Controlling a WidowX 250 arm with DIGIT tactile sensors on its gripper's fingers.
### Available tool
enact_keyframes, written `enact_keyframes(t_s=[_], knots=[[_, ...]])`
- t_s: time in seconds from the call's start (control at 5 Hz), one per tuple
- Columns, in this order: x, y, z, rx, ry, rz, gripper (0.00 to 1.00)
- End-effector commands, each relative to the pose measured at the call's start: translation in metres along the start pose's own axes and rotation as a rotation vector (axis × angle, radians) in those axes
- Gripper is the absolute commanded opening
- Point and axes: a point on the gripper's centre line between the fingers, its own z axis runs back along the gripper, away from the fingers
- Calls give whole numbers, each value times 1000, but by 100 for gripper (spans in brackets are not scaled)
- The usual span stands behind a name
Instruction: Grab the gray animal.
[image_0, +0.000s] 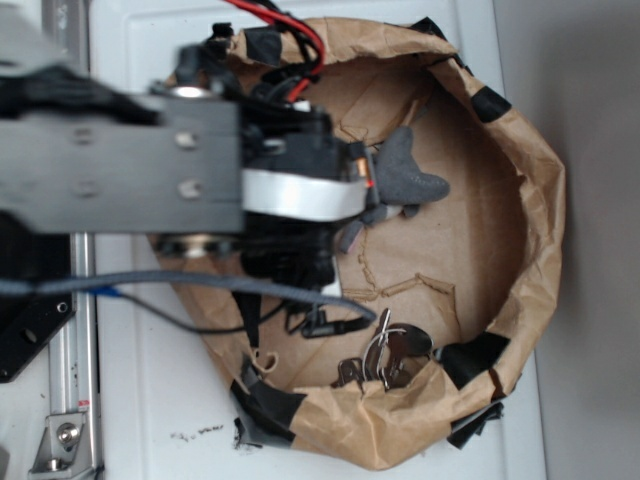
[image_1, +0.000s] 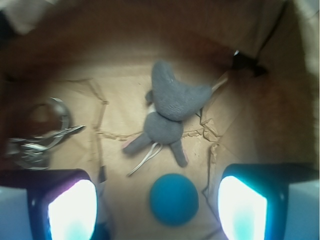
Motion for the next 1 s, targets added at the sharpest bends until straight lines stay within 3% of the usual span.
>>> enact_keyframes(t_s=[0.0,0.2,0.4,0.6,0.8], knots=[[40,24,-39,-8,-28,111,100],[56,8,-63,-114,-31,183,100],[63,-4,-82,-68,52,145,100],[41,2,-88,122,264,27,0],[19,-4,-63,51,414,19,0]])
